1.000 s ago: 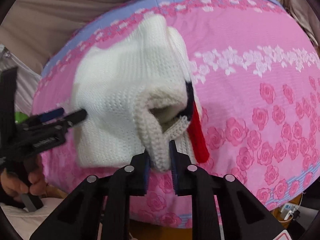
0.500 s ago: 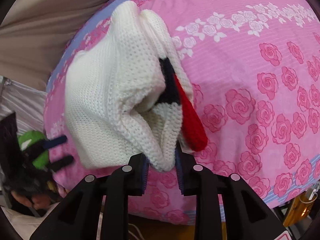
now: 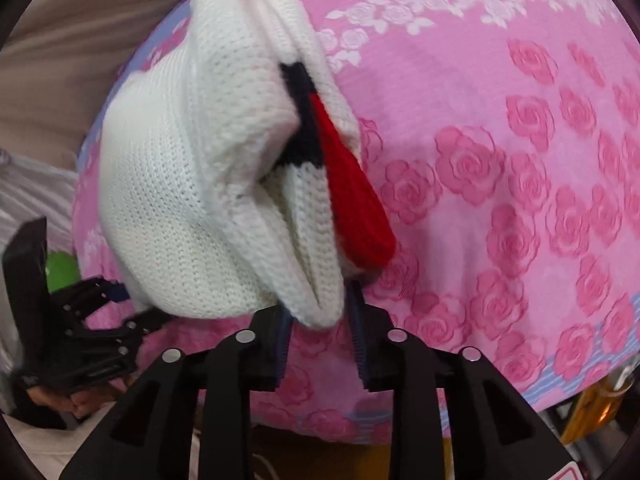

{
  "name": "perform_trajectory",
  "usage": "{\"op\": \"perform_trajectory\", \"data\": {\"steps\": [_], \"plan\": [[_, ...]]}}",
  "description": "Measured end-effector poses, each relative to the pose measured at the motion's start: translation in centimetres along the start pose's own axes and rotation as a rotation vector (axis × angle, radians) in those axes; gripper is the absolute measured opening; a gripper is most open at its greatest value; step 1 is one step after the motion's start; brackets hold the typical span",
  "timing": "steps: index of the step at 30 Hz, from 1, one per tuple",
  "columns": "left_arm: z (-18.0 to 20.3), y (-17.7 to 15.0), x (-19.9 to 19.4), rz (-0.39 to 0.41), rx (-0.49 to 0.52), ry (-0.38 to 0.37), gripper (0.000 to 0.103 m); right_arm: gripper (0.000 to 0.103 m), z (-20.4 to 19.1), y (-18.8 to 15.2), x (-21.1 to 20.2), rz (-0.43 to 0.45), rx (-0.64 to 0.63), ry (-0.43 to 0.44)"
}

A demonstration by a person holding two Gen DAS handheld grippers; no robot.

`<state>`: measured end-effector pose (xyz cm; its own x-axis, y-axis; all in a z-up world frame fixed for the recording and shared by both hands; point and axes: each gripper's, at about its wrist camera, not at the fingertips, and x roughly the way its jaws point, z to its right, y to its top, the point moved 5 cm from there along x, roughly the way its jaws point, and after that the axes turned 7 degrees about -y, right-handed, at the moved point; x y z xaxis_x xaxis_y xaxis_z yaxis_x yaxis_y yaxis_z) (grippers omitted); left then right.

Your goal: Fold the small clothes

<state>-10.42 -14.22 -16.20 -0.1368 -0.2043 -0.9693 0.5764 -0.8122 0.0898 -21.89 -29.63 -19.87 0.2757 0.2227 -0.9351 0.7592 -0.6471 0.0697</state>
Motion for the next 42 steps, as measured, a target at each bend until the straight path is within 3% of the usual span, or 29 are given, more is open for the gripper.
{"op": "perform_trajectory", "data": {"steps": [3,5,8,11,15,16,18,19,20,22,24,27,28,30,32,36,40,42], "plan": [[0.3,-0.3,-3.0,0.077,0.009,-0.027,0.056,0.037,-0.5,0.2,-3.6,0.067,-0.033,-0.006],[0.1,-0.3,-5.6,0.145,0.007,-0.034,0.068,0.05,-0.8,0.8,-6.7,0.131,-0.06,-0.015],[-0.4,0.3,-8.4,0.243,-0.001,-0.005,0.077,0.061,-1.9,3.7,-10.1,0.245,-0.089,0.007],[-1.5,1.5,-9.6,0.289,-0.044,0.019,0.078,0.067,-3.7,7.8,-9.6,0.296,-0.129,-0.028],[-3.3,2.4,-9.6,0.31,-0.144,0.023,0.079,0.067,-6.0,11.9,-4.6,0.264,-0.218,-0.141],[-3.6,2.5,-9.5,0.315,-0.167,0.023,0.079,0.066,-6.7,12.4,-3.0,0.237,-0.238,-0.134],[-4.3,2.8,-9.8,0.325,-0.189,0.023,0.079,0.047,-7.7,12.6,-1.3,0.207,-0.268,-0.134],[-4.7,2.9,-9.9,0.331,-0.202,0.02,0.079,0.024,-8.0,12.8,-1.1,0.204,-0.283,-0.139],[-4.8,2.9,-10.1,0.338,-0.211,0.02,0.079,0.018,-8.4,13.1,-1.6,0.215,-0.289,-0.115],[-5.5,2.9,-10.7,0.357,-0.229,0.023,0.079,0.016,-8.7,13.7,-4.3,0.284,-0.27,-0.042],[-6.0,3.0,-10.8,0.368,-0.243,0.035,0.082,0.016,-7.7,14.8,-6.0,0.336,-0.23,-0.023],[-6.6,3.6,-10.1,0.362,-0.27,0.052,0.082,0.018,-4.9,16.0,-1.4,0.232,-0.216,-0.149],[-6.6,4.0,-9.6,0.35,-0.275,0.052,0.082,0.022,-4.5,15.9,-0.8,0.231,-0.213,-0.138],[-6.5,4.3,-9.5,0.343,-0.275,0.062,0.082,0.022,-5.0,15.8,-2.5,0.249,-0.181,-0.105],[-6.2,4.8,-9.6,0.347,-0.263,0.07,0.082,0.025,-6.0,15.2,-5.5,0.327,-0.175,-0.109],[-5.6,5.4,-9.4,0.339,-0.242,0.091,0.083,0.027,-8.5,12.8,-8.7,0.4,-0.224,-0.11],[-4.8,6.1,-8.4,0.317,-0.228,0.086,0.083,0.022,-7.0,10.2,-2.8,0.241,-0.263,-0.201],[-4.6,6.4,-8.0,0.311,-0.231,0.083,0.083,0.018,-6.0,9.3,-2.1,0.243,-0.254,-0.19]]}}
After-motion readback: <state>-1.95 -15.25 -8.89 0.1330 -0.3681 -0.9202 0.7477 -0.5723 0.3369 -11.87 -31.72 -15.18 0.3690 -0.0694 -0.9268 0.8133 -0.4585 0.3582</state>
